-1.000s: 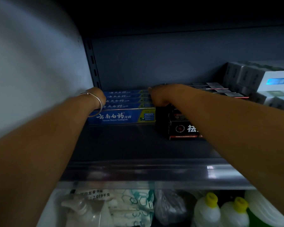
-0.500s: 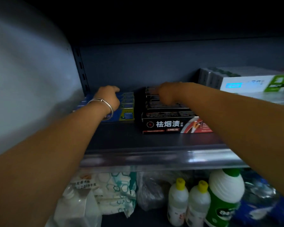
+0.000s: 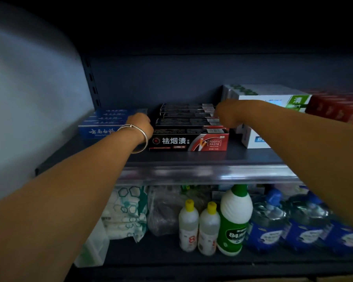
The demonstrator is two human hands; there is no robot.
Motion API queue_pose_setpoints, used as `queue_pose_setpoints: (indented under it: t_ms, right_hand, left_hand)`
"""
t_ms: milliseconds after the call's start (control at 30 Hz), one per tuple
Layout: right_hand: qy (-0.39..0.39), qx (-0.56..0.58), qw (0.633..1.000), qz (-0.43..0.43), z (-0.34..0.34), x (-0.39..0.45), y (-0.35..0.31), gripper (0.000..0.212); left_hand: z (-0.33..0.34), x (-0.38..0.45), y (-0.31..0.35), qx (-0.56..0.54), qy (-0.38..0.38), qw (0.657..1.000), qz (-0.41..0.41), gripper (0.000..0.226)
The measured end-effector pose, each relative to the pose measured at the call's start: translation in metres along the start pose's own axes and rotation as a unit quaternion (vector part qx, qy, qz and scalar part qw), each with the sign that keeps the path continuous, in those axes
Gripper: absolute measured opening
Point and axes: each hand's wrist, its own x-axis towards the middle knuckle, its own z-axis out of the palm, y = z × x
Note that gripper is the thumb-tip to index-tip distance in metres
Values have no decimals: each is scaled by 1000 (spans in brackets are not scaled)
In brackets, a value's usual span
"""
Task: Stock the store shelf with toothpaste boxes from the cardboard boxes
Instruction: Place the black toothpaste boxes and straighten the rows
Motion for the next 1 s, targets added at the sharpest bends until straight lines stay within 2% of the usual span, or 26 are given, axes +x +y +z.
queue_pose_setpoints:
  t_ms: [200, 367, 500, 667, 1000]
  right_hand:
    - [-27, -68, 997, 9, 19, -13, 7, 42]
    - [-31, -38, 998, 37, 32, -13, 9, 50]
    - [-26, -12, 999, 28, 33, -14, 9, 47]
    - [-25, -15, 999, 25, 31, -18, 12, 42]
    - [-32, 2, 999, 40, 38, -8, 14, 45]
  left_hand:
    - [-1, -10, 12, 41, -14, 999, -17, 34]
    - [1, -13, 11, 28, -15, 999, -27, 34]
    - [4, -20, 12, 12, -26, 999, -32, 40]
    - [4, -22, 12, 8, -32, 999, -31, 38]
    - [9, -17, 16, 5, -35, 999, -24, 47]
